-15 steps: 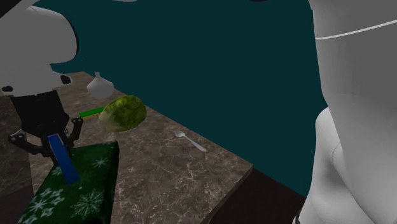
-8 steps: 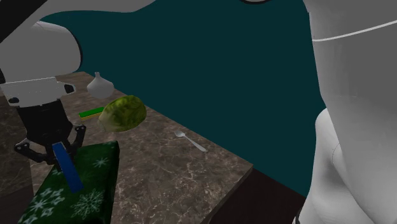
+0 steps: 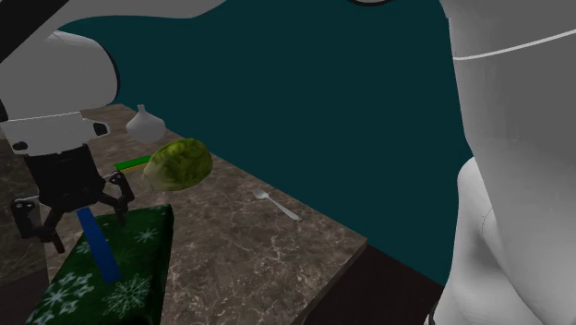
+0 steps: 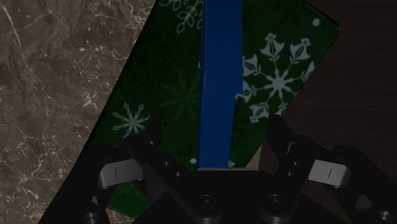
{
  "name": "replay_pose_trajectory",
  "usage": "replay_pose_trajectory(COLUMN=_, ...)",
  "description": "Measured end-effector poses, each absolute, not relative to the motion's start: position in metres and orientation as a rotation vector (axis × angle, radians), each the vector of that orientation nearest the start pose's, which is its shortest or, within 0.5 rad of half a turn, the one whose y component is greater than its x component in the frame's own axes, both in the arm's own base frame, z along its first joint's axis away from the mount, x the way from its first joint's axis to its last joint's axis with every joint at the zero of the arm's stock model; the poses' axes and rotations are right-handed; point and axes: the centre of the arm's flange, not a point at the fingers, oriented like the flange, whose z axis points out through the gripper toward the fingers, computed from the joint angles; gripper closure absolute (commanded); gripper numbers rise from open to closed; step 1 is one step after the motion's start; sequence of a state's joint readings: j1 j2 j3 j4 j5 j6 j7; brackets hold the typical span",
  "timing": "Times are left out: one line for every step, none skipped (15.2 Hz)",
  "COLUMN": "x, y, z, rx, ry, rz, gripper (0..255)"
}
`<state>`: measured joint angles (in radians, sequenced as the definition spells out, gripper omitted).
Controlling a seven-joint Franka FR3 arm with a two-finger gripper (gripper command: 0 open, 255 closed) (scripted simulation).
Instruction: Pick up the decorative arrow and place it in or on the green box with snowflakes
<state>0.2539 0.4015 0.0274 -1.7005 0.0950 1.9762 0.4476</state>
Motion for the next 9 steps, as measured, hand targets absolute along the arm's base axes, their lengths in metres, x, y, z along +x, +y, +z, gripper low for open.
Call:
replay_pose_trajectory(x=0.620, y=0.184, z=0.351, rx=-3.071, ry=0.325, rz=0.235, gripper=0)
replay_pose_trajectory(x=0.620, y=0.184, z=0.351, rx=-3.071, ry=0.325, rz=0.235, gripper=0)
replay_pose_trajectory(x=0.621, y=0.183, z=0.357, rx=-3.071, ry=0.325, rz=0.234, gripper=0)
replay_pose_trajectory(x=0.624, y=0.182, z=0.368, rx=-3.071, ry=0.325, rz=0.233, gripper=0)
replay_pose_trajectory(x=0.624, y=0.181, z=0.379, rx=-3.071, ry=0.325, rz=0.233, gripper=0)
replay_pose_trajectory(x=0.626, y=0.181, z=0.389, rx=-3.071, ry=0.325, rz=0.233, gripper=0)
replay_pose_trajectory(x=0.624, y=0.181, z=0.394, rx=-3.071, ry=0.325, rz=0.233, gripper=0)
replay_pose_trajectory(x=0.625, y=0.180, z=0.398, rx=-3.071, ry=0.325, rz=0.233, gripper=0)
replay_pose_trajectory(x=0.626, y=0.180, z=0.399, rx=-3.071, ry=0.325, rz=0.233, gripper=0)
